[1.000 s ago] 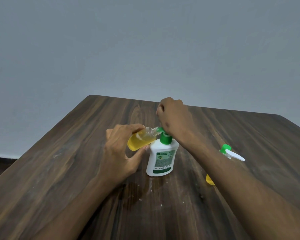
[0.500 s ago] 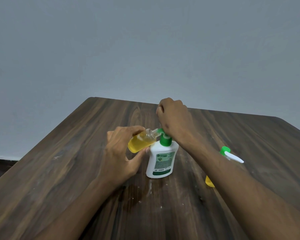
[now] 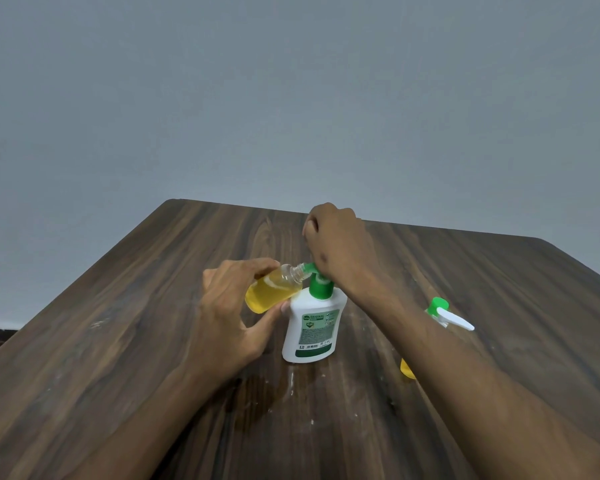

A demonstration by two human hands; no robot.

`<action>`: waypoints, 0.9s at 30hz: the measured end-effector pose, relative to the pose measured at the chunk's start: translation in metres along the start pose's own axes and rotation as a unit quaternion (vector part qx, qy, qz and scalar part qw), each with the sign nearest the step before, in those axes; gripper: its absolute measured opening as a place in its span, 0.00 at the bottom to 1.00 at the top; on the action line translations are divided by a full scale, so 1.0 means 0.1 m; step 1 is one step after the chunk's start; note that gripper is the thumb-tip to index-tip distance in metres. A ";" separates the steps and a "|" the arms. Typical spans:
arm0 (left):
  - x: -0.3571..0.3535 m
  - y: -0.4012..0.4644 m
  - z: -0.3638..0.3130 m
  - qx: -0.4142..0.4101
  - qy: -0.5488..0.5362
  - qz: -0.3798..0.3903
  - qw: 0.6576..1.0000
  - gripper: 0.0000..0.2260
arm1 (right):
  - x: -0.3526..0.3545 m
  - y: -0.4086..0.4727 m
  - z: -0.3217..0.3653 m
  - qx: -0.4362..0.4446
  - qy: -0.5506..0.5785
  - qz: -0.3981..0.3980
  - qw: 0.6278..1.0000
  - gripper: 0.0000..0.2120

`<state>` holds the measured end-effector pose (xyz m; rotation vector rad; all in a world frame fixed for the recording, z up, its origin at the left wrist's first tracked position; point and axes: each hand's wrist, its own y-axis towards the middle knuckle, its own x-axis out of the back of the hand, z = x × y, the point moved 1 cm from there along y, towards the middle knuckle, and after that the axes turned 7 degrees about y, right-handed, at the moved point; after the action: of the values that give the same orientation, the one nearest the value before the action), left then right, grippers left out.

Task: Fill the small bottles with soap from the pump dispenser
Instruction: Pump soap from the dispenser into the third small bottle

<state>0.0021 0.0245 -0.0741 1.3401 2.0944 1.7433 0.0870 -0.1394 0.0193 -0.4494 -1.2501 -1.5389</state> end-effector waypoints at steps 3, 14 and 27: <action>0.00 0.00 -0.02 0.002 0.002 -0.002 1.000 0.18 | -0.02 0.00 -0.01 -0.006 0.005 0.002 1.000 0.10; 0.02 0.00 -0.03 0.001 0.002 -0.001 1.000 0.18 | -0.02 -0.02 -0.01 -0.016 0.007 -0.001 1.000 0.11; 0.01 0.01 -0.02 -0.003 0.004 0.000 1.000 0.18 | -0.03 0.00 0.00 -0.013 0.010 0.002 1.000 0.12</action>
<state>0.0006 0.0235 -0.0726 1.3338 2.0906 1.7566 0.0882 -0.1381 0.0173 -0.4520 -1.2148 -1.5539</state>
